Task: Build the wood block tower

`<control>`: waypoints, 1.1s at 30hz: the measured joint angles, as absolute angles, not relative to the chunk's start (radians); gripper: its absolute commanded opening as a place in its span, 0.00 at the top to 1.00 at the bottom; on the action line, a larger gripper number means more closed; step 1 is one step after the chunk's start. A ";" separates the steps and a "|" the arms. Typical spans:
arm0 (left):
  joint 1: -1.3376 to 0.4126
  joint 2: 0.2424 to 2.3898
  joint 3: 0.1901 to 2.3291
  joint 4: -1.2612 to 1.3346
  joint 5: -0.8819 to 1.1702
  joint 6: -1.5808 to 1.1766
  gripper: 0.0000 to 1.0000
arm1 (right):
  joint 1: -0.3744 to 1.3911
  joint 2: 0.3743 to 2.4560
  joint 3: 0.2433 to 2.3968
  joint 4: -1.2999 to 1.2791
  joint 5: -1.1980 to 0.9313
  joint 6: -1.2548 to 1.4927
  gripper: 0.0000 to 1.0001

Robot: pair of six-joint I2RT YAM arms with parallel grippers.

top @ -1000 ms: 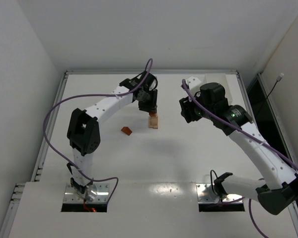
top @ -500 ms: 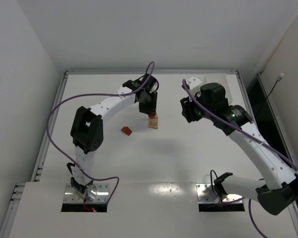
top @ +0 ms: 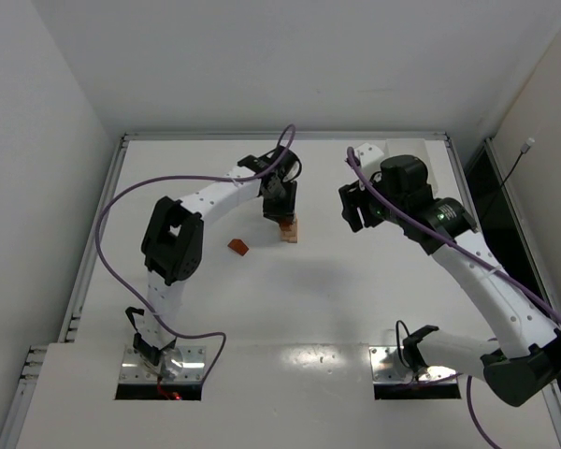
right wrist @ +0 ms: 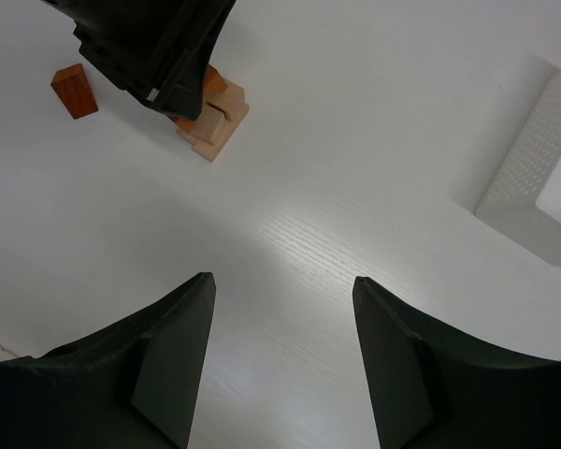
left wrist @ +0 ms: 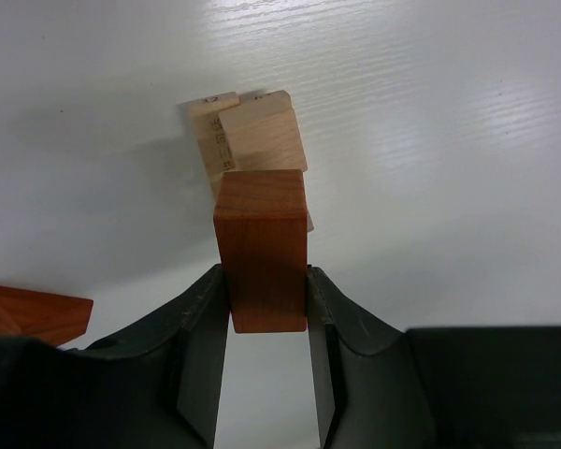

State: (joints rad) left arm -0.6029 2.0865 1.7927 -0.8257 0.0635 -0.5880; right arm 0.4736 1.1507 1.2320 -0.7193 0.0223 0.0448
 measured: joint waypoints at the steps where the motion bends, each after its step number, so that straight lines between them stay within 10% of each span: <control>1: -0.603 2.090 1.793 -0.825 0.064 -0.588 1.00 | 0.473 1.151 1.232 -0.719 0.022 0.045 0.42; 33: -0.622 2.147 1.856 -0.827 0.042 -0.589 1.00 | 0.444 1.146 1.203 -0.710 0.008 0.051 0.43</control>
State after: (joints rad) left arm -0.6224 2.1471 1.8565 -0.8272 0.0418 -0.5888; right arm 0.4442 1.1458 1.2030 -0.7105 0.0078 0.0505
